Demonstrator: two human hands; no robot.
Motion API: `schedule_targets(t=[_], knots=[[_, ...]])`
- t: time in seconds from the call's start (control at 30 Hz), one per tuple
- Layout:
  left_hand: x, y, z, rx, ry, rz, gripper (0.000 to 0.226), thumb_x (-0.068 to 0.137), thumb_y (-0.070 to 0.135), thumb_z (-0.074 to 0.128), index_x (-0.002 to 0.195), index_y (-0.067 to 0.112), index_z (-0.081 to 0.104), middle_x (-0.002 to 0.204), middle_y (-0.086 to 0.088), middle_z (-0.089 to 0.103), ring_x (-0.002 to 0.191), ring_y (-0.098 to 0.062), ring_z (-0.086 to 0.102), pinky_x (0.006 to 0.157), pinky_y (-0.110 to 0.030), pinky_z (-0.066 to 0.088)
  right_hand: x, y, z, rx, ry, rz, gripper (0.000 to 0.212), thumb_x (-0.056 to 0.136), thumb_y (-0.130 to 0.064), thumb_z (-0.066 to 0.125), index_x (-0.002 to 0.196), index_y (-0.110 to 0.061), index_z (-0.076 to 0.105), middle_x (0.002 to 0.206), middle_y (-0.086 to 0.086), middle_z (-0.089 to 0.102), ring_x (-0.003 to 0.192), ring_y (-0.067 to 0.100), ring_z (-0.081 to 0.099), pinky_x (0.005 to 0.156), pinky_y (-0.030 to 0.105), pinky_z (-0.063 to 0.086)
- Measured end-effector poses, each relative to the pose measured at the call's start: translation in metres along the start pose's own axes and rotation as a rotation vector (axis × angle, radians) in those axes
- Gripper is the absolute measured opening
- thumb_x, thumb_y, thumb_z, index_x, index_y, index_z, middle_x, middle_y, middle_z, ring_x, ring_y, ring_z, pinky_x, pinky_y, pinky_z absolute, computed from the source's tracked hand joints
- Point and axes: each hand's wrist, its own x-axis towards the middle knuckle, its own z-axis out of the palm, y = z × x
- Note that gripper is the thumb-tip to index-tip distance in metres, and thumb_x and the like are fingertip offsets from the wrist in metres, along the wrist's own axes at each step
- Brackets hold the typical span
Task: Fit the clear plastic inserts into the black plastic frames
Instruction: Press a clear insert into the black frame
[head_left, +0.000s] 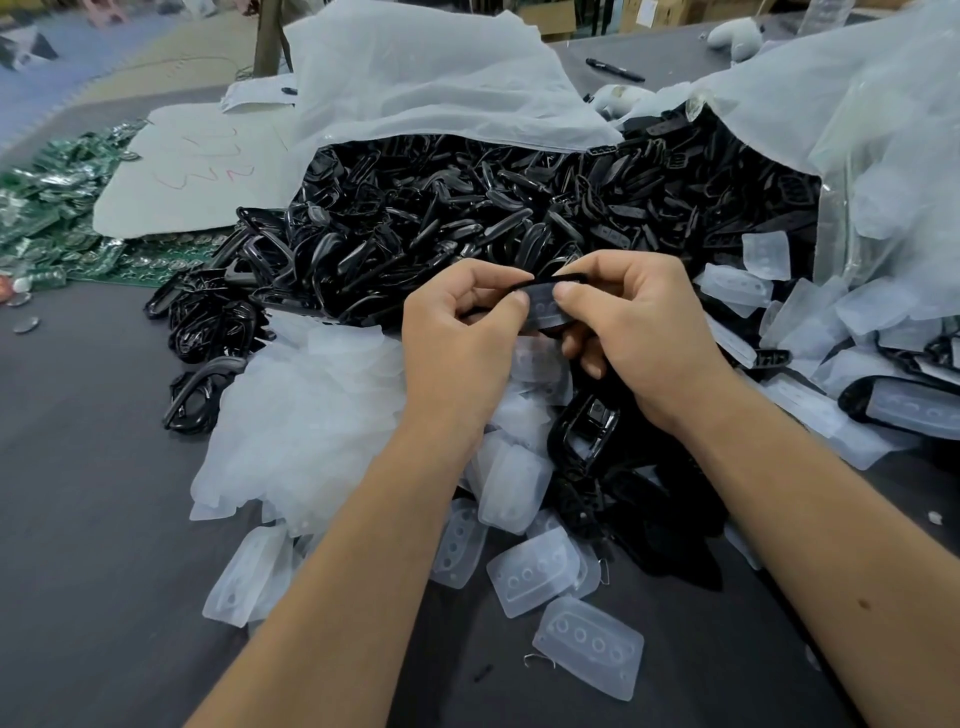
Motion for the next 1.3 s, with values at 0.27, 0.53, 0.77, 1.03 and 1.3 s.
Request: schedule_targets(t=[0.27, 0.53, 0.77, 1.03, 1.3], knots=[[0.0001, 0.0005, 0.0003, 0.012, 0.011, -0.006, 0.016, 0.092, -0.001, 0.068, 0.092, 0.013, 0.076, 0.083, -0.008, 0.077, 0.081, -0.02, 0.074, 0.078, -0.032, 0.06, 0.0009, -0.0022, -0.0018, 0.082, -0.042, 0.042, 0.019, 0.096, 0.005, 0.061, 0.09, -0.008, 0.073, 0.065, 0.007, 0.063, 0.055, 0.016, 0.057, 0.039, 0.021, 0.038], [0.0001, 0.0006, 0.0001, 0.041, 0.009, -0.006, 0.01, 0.093, 0.004, 0.071, 0.091, 0.013, 0.075, 0.076, 0.002, 0.074, 0.074, -0.008, 0.069, 0.072, -0.024, 0.056, 0.0023, -0.0006, -0.0033, 0.072, -0.037, 0.072, 0.011, 0.097, 0.0, 0.064, 0.093, 0.0, 0.074, 0.07, 0.013, 0.063, 0.056, 0.024, 0.052, 0.039, 0.023, 0.037], [0.0009, 0.0015, 0.0006, 0.054, 0.014, -0.036, 0.012, 0.092, 0.003, 0.072, 0.087, 0.013, 0.076, 0.07, 0.006, 0.071, 0.069, -0.006, 0.065, 0.068, -0.021, 0.052, 0.0023, -0.001, -0.0027, 0.079, -0.044, 0.08, 0.018, 0.098, -0.005, 0.064, 0.083, -0.007, 0.075, 0.07, 0.021, 0.061, 0.052, 0.026, 0.047, 0.036, 0.022, 0.034], [-0.0003, 0.0022, 0.0001, 0.056, -0.007, -0.024, 0.014, 0.091, 0.002, 0.072, 0.086, 0.014, 0.075, 0.074, 0.0, 0.074, 0.073, -0.011, 0.07, 0.07, -0.025, 0.055, 0.0016, -0.0002, -0.0008, 0.043, -0.007, 0.058, 0.02, 0.101, -0.011, 0.064, 0.084, -0.004, 0.072, 0.062, 0.008, 0.065, 0.043, 0.014, 0.05, 0.034, 0.02, 0.032], [-0.0009, 0.0028, 0.0005, 0.001, -0.01, -0.025, 0.014, 0.092, -0.004, 0.066, 0.087, 0.008, 0.073, 0.062, 0.004, 0.068, 0.049, -0.005, 0.058, 0.053, -0.018, 0.049, -0.0023, 0.0015, 0.0016, -0.123, 0.046, -0.046, 0.024, 0.1, -0.024, 0.07, 0.08, -0.01, 0.074, 0.048, -0.002, 0.057, 0.037, 0.01, 0.05, 0.036, 0.018, 0.035]])
